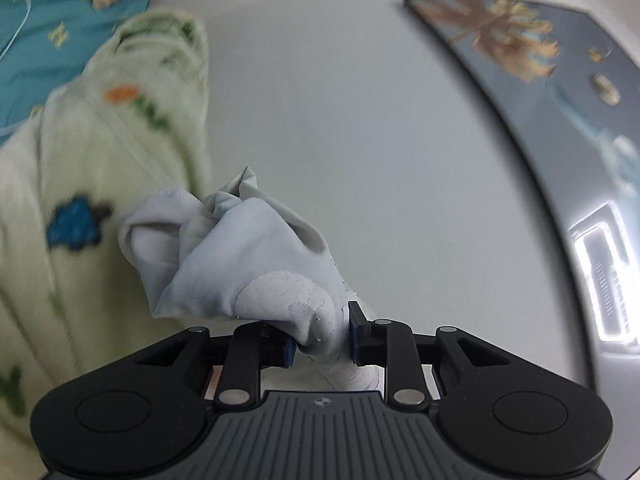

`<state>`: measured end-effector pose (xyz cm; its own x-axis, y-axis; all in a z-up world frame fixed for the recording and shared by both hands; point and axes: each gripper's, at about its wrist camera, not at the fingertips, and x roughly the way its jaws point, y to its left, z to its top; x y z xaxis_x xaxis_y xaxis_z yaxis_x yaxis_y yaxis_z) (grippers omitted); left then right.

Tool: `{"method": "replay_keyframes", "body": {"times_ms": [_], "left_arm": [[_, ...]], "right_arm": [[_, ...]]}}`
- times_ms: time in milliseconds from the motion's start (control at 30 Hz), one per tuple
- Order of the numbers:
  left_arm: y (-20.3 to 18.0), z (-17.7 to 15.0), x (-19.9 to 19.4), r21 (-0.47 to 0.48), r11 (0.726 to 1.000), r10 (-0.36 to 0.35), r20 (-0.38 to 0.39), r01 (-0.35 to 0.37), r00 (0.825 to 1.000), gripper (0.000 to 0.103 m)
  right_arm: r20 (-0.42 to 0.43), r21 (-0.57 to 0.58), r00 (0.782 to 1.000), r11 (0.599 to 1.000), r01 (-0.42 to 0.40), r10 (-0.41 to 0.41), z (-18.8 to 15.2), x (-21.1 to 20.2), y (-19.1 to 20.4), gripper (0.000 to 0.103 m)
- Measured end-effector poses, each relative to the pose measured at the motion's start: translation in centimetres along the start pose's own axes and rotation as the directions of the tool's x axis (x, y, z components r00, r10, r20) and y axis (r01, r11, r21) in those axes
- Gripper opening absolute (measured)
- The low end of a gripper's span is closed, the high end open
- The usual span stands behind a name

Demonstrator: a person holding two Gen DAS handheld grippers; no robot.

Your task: Fold clothes

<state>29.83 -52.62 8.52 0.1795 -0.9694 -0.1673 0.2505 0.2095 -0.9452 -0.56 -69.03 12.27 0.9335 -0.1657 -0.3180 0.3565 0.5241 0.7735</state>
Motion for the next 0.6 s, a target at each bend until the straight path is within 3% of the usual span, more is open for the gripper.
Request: {"method": "replay_keyframes", "body": {"times_ms": [100,200,367,500,600], "left_arm": [[3.4,-2.5,1.8,0.042,0.996,0.086,-0.080,-0.083,0.993,0.026],[5.6,-3.8,2.8,0.096,0.985,0.157,-0.129,-0.145,0.979,0.033],[6.0,-4.6,4.3,0.230,0.942,0.277,-0.129,-0.243,0.952,0.040],[3.4,-4.9,4.7,0.383,0.869,0.369,-0.084,-0.312,0.926,0.059],[1.6,-9.4,-1.1,0.452,0.829,0.397,-0.062,-0.329,0.916,0.077]], "right_arm": [[-0.118,-0.019,0.979,0.986,0.165,-0.166,-2.3,0.8,-3.6,0.017],[-0.187,-0.006,0.955,0.972,0.234,-0.231,-4.6,1.1,-6.8,0.017],[-0.208,-0.010,0.950,0.972,0.237,-0.233,-5.8,1.7,-8.6,0.018],[-0.190,-0.029,0.958,0.977,0.213,-0.214,-6.0,0.5,-7.7,0.021],[-0.175,-0.058,0.959,0.975,0.216,-0.223,-6.4,-1.9,-6.5,0.024]]}}
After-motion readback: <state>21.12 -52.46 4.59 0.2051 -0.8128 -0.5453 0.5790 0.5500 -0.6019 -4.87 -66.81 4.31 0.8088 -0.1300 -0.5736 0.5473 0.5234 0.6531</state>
